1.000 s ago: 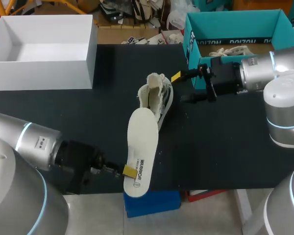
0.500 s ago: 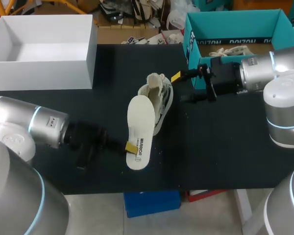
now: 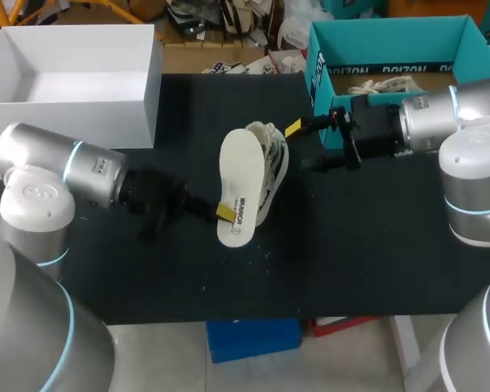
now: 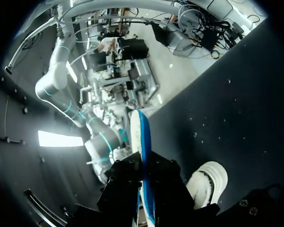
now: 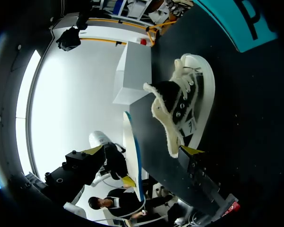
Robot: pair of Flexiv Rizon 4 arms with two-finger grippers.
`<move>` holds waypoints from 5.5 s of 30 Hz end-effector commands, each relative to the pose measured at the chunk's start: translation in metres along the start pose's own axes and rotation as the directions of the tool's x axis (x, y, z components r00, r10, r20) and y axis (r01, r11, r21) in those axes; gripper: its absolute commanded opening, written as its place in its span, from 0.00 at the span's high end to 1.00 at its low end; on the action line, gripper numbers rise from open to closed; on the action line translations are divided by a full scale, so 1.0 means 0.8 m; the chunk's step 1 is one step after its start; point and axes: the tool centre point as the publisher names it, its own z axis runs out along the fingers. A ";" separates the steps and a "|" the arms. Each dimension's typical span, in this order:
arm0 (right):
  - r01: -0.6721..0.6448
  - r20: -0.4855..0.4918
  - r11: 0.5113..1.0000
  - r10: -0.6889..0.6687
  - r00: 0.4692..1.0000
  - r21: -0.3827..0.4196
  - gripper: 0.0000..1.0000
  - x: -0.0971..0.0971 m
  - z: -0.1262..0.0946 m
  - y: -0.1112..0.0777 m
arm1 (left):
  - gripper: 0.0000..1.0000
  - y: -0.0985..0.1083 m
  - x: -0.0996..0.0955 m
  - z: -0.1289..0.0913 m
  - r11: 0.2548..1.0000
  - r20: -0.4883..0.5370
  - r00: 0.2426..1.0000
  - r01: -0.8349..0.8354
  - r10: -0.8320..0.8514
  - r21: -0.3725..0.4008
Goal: Take the shoe out of the shoebox, open the shoe tongue, remove and reinsert the insole, then place the shoe into the shoebox
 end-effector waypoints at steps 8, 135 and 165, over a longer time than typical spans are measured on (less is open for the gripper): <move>0.040 -0.037 0.999 -0.040 0.999 0.006 0.00 0.006 0.015 -0.003 | 1.00 0.009 0.004 0.006 1.000 0.005 1.000 -0.004 0.004 0.018; 0.079 -0.183 0.997 -0.075 0.980 0.014 1.00 0.012 0.106 -0.038 | 0.00 0.098 -0.035 -0.017 0.970 -0.896 0.370 0.115 -0.244 -0.216; 0.079 -0.183 0.997 -0.075 0.980 0.014 1.00 0.012 0.106 -0.038 | 0.00 0.249 0.000 -0.042 0.979 -0.891 0.405 0.081 -0.206 -0.189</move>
